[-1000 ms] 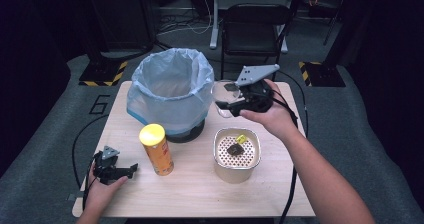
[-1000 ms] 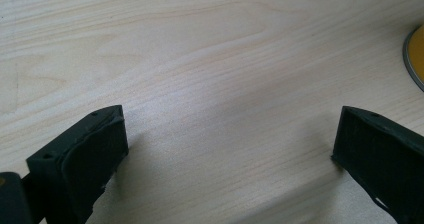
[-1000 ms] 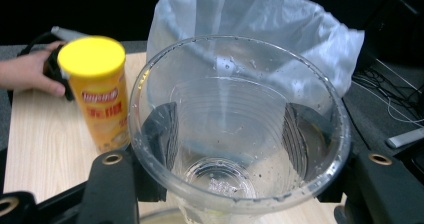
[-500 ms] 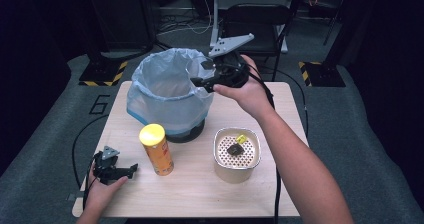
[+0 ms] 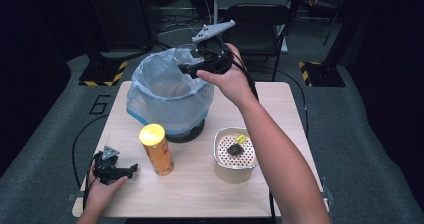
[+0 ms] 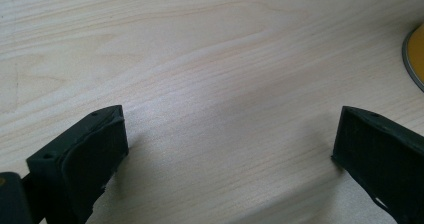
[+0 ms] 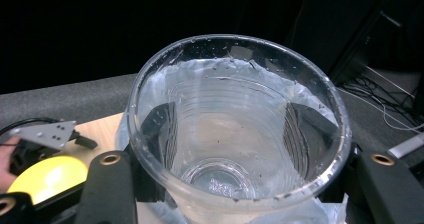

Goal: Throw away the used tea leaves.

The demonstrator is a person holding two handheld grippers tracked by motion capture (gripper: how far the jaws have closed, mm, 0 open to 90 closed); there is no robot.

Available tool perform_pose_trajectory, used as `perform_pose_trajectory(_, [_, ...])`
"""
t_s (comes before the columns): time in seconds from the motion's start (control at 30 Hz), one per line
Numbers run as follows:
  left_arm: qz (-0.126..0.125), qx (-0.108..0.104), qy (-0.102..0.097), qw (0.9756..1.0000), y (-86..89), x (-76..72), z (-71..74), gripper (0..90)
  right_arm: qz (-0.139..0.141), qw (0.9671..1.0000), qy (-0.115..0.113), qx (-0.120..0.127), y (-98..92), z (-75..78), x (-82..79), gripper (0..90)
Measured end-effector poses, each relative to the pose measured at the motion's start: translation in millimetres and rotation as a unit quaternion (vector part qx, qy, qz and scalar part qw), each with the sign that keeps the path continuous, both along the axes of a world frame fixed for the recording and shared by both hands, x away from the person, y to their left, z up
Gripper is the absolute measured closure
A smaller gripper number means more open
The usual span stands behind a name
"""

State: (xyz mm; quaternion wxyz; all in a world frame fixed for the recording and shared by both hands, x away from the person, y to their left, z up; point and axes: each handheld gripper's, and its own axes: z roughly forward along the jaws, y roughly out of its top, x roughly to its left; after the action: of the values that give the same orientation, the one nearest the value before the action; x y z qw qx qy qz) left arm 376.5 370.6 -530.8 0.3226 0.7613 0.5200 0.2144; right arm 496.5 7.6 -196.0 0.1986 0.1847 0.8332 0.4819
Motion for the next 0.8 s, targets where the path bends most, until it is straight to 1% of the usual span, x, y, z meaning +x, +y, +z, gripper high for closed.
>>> perform_pose_trajectory(0.07, [0.0,0.0,0.0,1.0,-0.1,0.0,0.0,0.9,-0.006,1.0,0.001,-0.003,4.6,-2.1,3.8,37.5])
perform_pose_trajectory(0.13, [-0.002,0.002,0.001,1.0,0.3,-0.1,0.2,0.9,-0.011,0.9999,0.0,-0.009,10.2,-4.8,9.2,34.6])
perform_pose_trajectory(0.2, [-0.002,0.002,0.001,1.0,0.4,-0.1,0.2,0.9,-0.015,0.9998,0.005,-0.011,16.1,-8.9,13.9,34.7])
perform_pose_trajectory(0.47, [0.0,0.0,0.002,1.0,-0.1,-0.4,0.2,0.9,-0.018,0.9996,0.01,-0.018,35.0,-23.9,25.3,36.6])
perform_pose_trajectory(0.53, [0.0,-0.001,0.002,1.0,-0.4,-0.7,0.2,0.9,-0.016,0.9995,0.015,-0.022,39.4,-28.3,28.5,36.7])
perform_pose_trajectory(0.57, [0.0,0.0,0.003,1.0,-0.5,-1.0,0.2,0.9,-0.019,0.9994,0.021,-0.022,41.3,-29.8,28.9,36.5])
perform_pose_trajectory(0.63, [-0.003,0.003,0.005,1.0,-0.2,-1.3,0.6,1.0,-0.02,0.9993,0.022,-0.025,43.3,-32.0,30.1,35.7])
perform_pose_trajectory(0.67, [-0.001,-0.001,0.006,1.0,-0.9,-1.7,0.4,1.0,-0.021,0.9992,0.019,-0.026,45.4,-34.3,31.1,33.7])
perform_pose_trajectory(0.7, [-0.001,-0.001,0.006,1.0,-1.0,-1.9,0.4,1.0,-0.028,0.9991,0.021,-0.024,50.0,-39.6,31.7,26.4])
perform_pose_trajectory(0.73, [-0.001,-0.002,0.006,1.0,-1.0,-1.8,0.3,1.0,-0.026,0.9992,0.02,-0.022,51.1,-41.1,32.3,22.8])
perform_pose_trajectory(0.77, [-0.001,-0.002,0.006,1.0,-1.0,-1.8,0.3,1.0,-0.029,0.999,0.023,-0.024,53.1,-42.6,32.0,17.7])
perform_pose_trajectory(0.8, [0.0,-0.002,0.004,1.0,-1.2,-1.8,0.0,1.0,-0.034,0.9989,0.019,-0.024,54.7,-43.8,31.1,16.4])
